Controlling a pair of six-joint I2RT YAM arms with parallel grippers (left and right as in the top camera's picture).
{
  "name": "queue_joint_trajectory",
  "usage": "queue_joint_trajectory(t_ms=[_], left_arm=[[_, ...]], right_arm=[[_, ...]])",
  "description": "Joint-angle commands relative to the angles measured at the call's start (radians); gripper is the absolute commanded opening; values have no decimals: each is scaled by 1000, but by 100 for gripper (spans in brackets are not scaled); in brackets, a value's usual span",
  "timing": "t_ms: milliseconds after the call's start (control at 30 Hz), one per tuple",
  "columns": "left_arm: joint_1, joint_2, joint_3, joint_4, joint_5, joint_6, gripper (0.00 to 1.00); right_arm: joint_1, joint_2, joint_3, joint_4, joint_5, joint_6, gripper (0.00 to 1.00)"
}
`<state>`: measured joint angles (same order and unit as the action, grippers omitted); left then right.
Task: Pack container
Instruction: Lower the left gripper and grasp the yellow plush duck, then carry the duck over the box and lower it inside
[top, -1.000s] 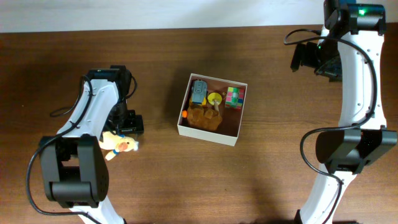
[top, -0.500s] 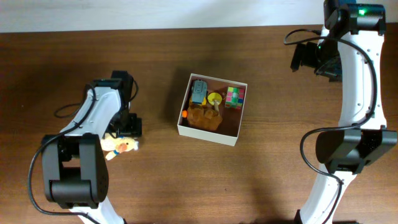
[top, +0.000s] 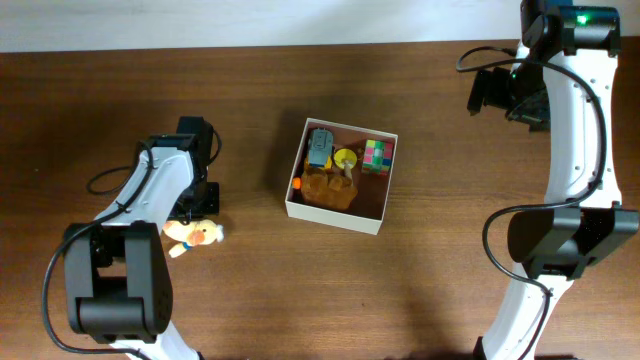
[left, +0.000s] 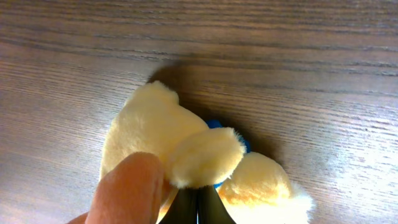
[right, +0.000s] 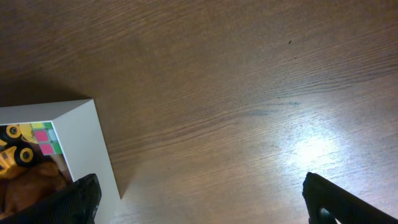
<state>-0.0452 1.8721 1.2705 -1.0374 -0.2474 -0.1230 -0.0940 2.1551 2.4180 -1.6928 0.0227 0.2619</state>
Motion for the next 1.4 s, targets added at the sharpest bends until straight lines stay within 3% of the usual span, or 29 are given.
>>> queue_joint_trajectory(t_ms=[0, 267, 600, 800, 1200, 1367], left_arm=[[4, 9, -21, 3, 23, -22, 2], [4, 8, 31, -15, 96, -26, 2], [-29, 8, 331, -199, 154, -48, 2], [-64, 8, 378, -214, 154, -61, 2], [-209, 8, 640, -311, 190, -75, 2], [-322, 8, 716, -278, 207, -97, 2]], right_arm=[[-5, -17, 13, -2, 13, 9, 99], [-5, -17, 13, -2, 13, 9, 99], [-5, -17, 13, -2, 13, 9, 99], [-5, -17, 13, -2, 12, 9, 98], [-5, -17, 13, -2, 13, 9, 99], [-5, -17, 13, -2, 13, 9, 99]])
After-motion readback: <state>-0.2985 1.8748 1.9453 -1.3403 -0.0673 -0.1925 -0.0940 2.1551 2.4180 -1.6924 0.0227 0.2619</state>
